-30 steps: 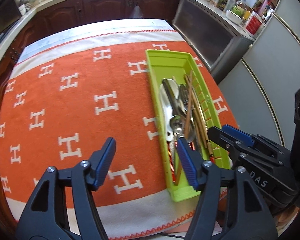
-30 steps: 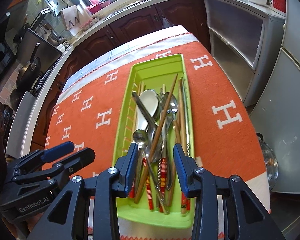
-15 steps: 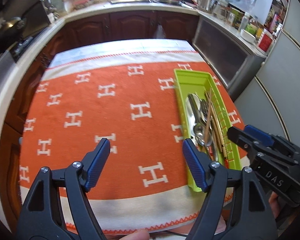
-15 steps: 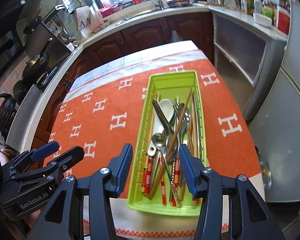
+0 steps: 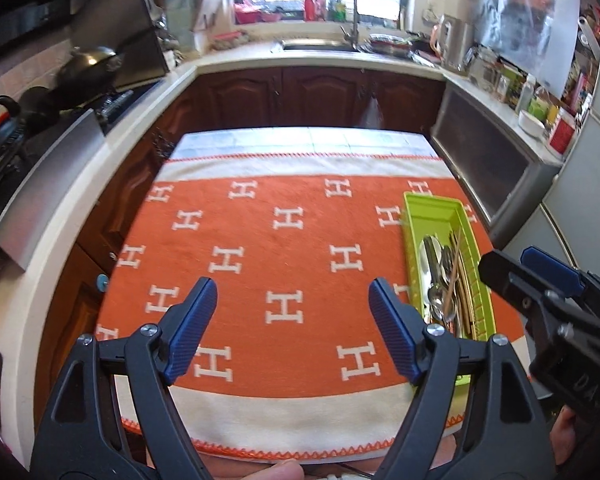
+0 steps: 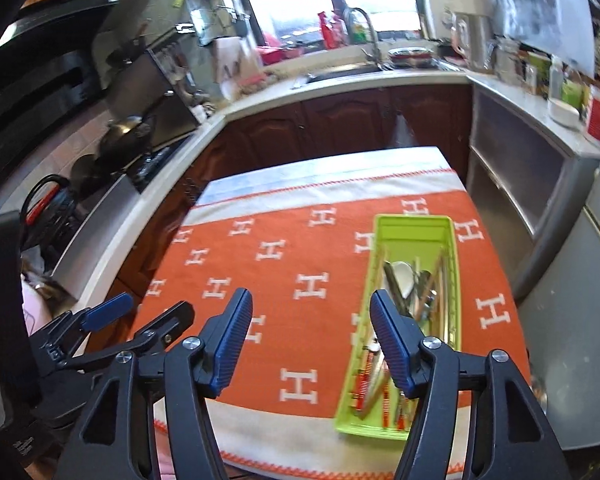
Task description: Organize utensils
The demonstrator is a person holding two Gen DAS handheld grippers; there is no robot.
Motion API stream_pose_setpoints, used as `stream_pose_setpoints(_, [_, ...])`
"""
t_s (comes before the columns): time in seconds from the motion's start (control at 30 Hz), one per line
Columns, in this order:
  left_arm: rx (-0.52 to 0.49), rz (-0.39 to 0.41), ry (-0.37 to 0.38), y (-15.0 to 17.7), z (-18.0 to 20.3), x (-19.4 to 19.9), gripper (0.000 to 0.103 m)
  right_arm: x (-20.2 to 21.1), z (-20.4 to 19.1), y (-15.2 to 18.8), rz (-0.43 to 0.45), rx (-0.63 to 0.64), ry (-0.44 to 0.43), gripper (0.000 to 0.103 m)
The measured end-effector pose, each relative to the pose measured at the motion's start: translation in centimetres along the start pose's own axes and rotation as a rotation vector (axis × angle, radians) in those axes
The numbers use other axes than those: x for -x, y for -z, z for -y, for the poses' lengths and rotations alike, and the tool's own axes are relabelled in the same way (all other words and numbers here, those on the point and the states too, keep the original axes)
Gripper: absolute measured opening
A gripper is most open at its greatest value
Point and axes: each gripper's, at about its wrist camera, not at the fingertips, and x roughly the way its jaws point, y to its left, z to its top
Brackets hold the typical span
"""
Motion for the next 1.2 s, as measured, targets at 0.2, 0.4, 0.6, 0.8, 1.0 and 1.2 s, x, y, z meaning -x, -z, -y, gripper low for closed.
stream_pose_setpoints(0.2, [0.034, 0.063, -0.043, -0.3, -1.8, 2.2, 0.079, 1.8, -3.3, -0.5, 0.038, 0.003, -0.028, 0.079])
stream_pose_setpoints(0.4, [0.048, 0.067, -0.069, -0.5, -3.2, 2.3, 0.079, 1.5, -4.7, -0.4, 0.018, 0.011, -0.02, 0.081])
stream_pose_setpoints(0.6, [0.068, 0.038, -0.079, -0.7, -4.4, 1.1, 0.079, -0.1, -5.6, -0.7, -0.004, 0.024, -0.014, 0.081])
stream_pose_setpoints(0.8, [0.077, 0.018, -0.092, -0.8, -5.5, -0.2, 0.079, -1.6, -6.1, -0.8, -0.026, 0.028, -0.023, 0.081])
stream_pose_setpoints(1.0, [0.087, 0.007, -0.093, -0.8, -6.0, -0.9, 0.079, -3.1, -6.6, -1.0, -0.046, 0.034, -0.021, 0.081])
stream_pose_setpoints(1.2, [0.09, 0.004, -0.09, -0.9, -6.2, -1.1, 0.079, -3.4, -6.8, -1.0, -0.051, 0.037, -0.022, 0.081])
